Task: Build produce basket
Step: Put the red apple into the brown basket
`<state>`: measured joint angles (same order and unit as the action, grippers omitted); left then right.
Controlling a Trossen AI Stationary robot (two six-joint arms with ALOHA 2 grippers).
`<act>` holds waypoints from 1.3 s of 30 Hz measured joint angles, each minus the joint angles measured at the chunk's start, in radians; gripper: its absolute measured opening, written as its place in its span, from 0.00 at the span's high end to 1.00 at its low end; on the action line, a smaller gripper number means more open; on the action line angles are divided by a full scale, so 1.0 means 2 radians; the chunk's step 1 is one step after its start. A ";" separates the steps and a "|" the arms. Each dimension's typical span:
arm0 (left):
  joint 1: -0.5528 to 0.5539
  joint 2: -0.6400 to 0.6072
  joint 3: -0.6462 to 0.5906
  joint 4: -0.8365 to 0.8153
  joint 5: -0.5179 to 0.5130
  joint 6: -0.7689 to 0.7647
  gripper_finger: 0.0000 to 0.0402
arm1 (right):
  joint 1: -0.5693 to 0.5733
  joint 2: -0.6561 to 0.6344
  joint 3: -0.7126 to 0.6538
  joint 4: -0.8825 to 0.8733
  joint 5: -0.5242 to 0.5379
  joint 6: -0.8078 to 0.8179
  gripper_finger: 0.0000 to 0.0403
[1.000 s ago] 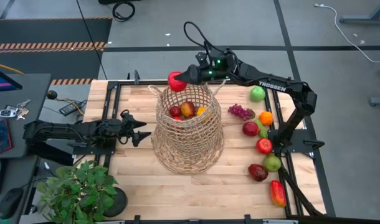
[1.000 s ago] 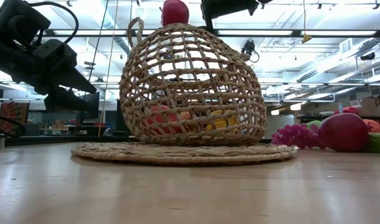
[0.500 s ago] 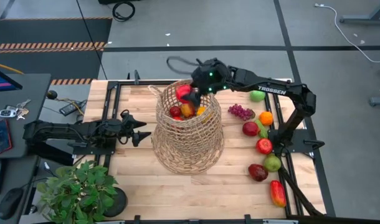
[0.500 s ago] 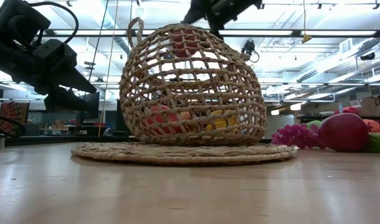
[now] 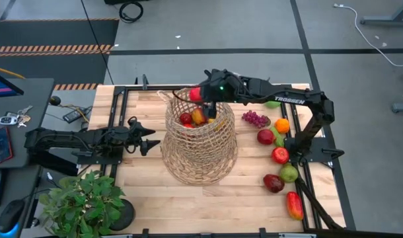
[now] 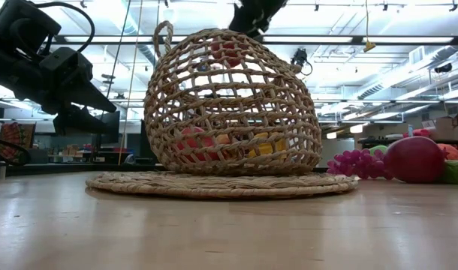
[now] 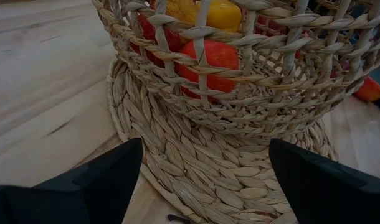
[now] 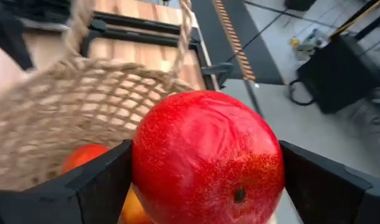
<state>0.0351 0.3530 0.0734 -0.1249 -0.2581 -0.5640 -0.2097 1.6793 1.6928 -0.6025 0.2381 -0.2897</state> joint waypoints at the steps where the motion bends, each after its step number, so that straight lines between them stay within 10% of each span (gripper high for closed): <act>1: 0.000 0.000 0.000 0.000 0.000 0.000 0.11 | -0.002 0.001 0.000 0.003 0.004 -0.005 0.06; 23: 0.000 0.000 0.000 0.000 0.000 0.000 0.11 | -0.031 0.142 0.000 0.027 -0.022 -0.066 0.06; 39: 0.000 0.000 0.000 0.000 0.000 0.000 0.11 | -0.027 0.131 0.003 -0.032 -0.107 0.038 0.02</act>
<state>0.0350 0.3530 0.0734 -0.1253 -0.2581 -0.5637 -0.2638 1.9409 1.6981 -0.6670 0.0238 -0.2146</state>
